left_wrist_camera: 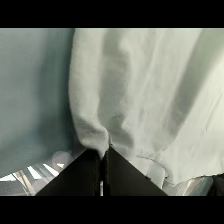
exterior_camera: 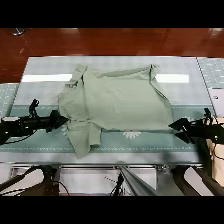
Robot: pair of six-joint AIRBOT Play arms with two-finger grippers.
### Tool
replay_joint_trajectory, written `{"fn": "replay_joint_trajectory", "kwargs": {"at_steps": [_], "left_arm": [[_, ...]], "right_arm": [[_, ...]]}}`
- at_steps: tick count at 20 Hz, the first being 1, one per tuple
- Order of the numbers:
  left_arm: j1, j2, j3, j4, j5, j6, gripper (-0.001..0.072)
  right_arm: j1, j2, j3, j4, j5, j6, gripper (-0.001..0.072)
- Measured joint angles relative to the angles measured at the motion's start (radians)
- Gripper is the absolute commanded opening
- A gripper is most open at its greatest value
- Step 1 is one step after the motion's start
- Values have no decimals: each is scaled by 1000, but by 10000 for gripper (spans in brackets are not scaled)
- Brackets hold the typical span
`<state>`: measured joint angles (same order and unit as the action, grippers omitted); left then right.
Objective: Fold the shirts.
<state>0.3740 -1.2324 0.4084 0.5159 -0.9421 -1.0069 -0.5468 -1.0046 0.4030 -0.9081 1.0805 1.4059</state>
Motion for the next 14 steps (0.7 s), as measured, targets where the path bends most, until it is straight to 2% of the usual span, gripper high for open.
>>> {"fn": "replay_joint_trajectory", "kwargs": {"at_steps": [1, 2, 3, 8, 11, 14], "left_arm": [[0, 0, 0, 0, 0, 0, 30], [0, 0, 0, 0, 0, 0, 30], [0, 0, 0, 0, 0, 0, 31], [0, 10, 47, 5, -31, 0, 29], [-1, 56, 201, -72, -89, 0, 29], [-1, 129, 478, -194, -110, -3, 29]], "right_arm": [[24, -36, 15, 21, -16, -5, 586], [49, -71, 32, 38, -42, -11, 361], [74, -105, 51, 41, -71, -18, 37], [193, -209, 250, 68, -63, -61, 28], [224, -225, 541, 80, 35, -62, 28], [238, -231, 937, 72, 113, -20, 28]]}}
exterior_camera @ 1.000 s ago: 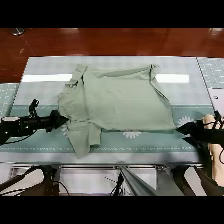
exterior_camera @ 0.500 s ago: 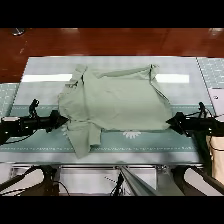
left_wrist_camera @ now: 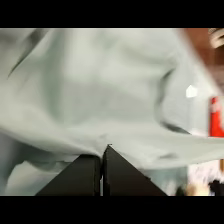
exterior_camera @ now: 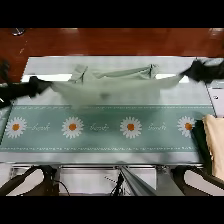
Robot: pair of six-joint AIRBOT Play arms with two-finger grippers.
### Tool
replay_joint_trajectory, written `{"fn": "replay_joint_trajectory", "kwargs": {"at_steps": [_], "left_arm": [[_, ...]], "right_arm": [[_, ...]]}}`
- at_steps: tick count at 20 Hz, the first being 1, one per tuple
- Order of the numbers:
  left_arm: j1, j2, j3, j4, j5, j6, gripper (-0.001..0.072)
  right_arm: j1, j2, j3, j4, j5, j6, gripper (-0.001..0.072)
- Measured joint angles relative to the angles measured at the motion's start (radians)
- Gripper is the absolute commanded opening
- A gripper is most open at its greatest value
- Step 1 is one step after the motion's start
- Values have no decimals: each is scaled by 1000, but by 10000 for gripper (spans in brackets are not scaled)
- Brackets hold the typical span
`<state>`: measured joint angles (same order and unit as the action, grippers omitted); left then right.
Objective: Fold the shirts.
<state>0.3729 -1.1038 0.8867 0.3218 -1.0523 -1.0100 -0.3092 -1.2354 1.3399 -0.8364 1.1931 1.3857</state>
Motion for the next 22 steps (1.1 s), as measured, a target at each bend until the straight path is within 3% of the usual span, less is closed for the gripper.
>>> {"fn": "replay_joint_trajectory", "kwargs": {"at_steps": [4, 9, 16, 22], "left_arm": [[2, 82, 453, -3, -8, -70, 29], [2, 225, 869, 322, -33, -240, 29], [-36, 491, 999, 774, -131, -356, 29], [-219, 567, 904, 968, -210, -399, 29]], "right_arm": [[4, 20, 500, -42, 107, 49, 28], [6, 212, 706, -98, 192, 70, 28], [6, 526, 692, -258, 285, 102, 28], [6, 610, 642, -333, 436, 151, 28]]}}
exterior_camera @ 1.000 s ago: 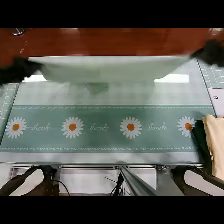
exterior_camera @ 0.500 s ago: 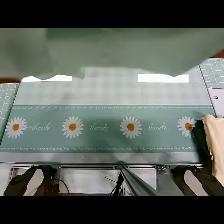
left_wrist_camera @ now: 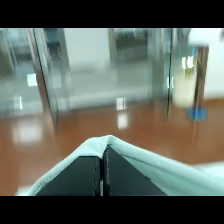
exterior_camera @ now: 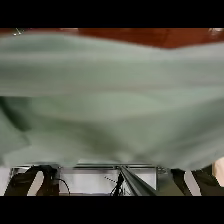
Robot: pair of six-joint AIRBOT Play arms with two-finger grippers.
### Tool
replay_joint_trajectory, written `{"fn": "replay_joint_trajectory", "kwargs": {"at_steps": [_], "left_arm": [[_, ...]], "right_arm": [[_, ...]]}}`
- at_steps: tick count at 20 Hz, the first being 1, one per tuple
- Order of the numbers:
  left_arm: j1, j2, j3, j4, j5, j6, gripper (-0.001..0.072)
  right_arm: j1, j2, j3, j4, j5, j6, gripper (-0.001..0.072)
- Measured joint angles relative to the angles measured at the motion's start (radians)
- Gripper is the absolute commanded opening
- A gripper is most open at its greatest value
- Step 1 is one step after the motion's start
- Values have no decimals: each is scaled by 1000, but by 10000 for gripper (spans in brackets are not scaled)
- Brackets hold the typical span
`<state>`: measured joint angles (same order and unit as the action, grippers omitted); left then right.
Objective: Fold the shirts.
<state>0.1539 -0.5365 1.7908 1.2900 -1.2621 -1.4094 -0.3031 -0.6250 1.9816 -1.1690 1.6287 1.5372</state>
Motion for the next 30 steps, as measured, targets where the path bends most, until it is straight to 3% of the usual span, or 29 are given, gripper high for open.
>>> {"fn": "replay_joint_trajectory", "kwargs": {"at_steps": [6, 9, 13, 17, 24, 27, 30], "left_arm": [[-54, -53, -422, 54, 27, -37, 29], [-60, -174, -618, 45, 148, -55, 30], [-63, -440, -706, -97, 344, -70, 30], [-63, -727, -626, -259, 474, -76, 30], [-66, -1037, -445, -443, 530, -77, 30], [-54, -1066, -418, -473, 453, -61, 30], [-8, -1065, -394, -484, 296, 1, 30]], "right_arm": [[1, 8, -372, 34, -19, -5, 28], [1, -44, -639, 56, -170, -43, 28], [1, -249, -828, 121, -415, -112, 28], [6, -547, -792, 257, -598, -191, 28], [60, -976, -551, 367, -681, -200, 28], [63, -1035, -507, 392, -641, -190, 29], [26, -1036, -470, 389, -506, -213, 29]]}}
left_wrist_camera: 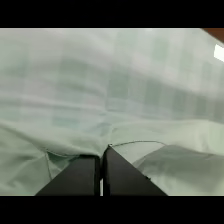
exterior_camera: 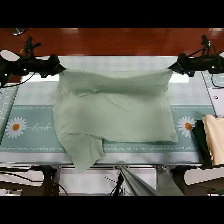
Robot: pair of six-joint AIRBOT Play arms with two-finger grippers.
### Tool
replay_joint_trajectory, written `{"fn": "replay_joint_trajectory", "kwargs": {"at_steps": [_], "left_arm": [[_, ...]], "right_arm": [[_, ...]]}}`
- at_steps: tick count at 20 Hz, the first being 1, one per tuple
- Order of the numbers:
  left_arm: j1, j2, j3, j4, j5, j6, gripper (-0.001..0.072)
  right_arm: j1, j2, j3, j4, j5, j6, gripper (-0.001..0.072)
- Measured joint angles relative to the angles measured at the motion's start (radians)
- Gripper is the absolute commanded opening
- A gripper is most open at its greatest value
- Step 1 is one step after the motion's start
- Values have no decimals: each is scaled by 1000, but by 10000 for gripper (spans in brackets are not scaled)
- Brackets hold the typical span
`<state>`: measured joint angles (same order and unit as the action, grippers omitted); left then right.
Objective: Fold the shirts.
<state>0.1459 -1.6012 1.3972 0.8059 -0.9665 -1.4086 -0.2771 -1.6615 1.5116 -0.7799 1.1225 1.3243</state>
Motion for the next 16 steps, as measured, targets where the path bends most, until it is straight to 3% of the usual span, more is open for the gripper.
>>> {"fn": "replay_joint_trajectory", "kwargs": {"at_steps": [5, 11, 12, 13, 14, 16], "left_arm": [[69, 4, -53, 52, -265, 55, 30], [67, 2, -243, 113, -359, 135, 33], [69, 1, -259, 117, -366, 141, 69], [70, 1, -271, 122, -370, 148, 326], [69, 1, -278, 125, -375, 161, 696], [69, 1, -287, 129, -392, 184, 707]], "right_arm": [[-48, 12, -13, -112, 244, -25, 29], [-30, 13, -217, -227, 269, -43, 29], [-30, 13, -241, -242, 263, -44, 50], [-29, 13, -256, -248, 256, -42, 312], [-28, 13, -268, -251, 246, -36, 626], [-27, 14, -282, -242, 247, -31, 625]]}}
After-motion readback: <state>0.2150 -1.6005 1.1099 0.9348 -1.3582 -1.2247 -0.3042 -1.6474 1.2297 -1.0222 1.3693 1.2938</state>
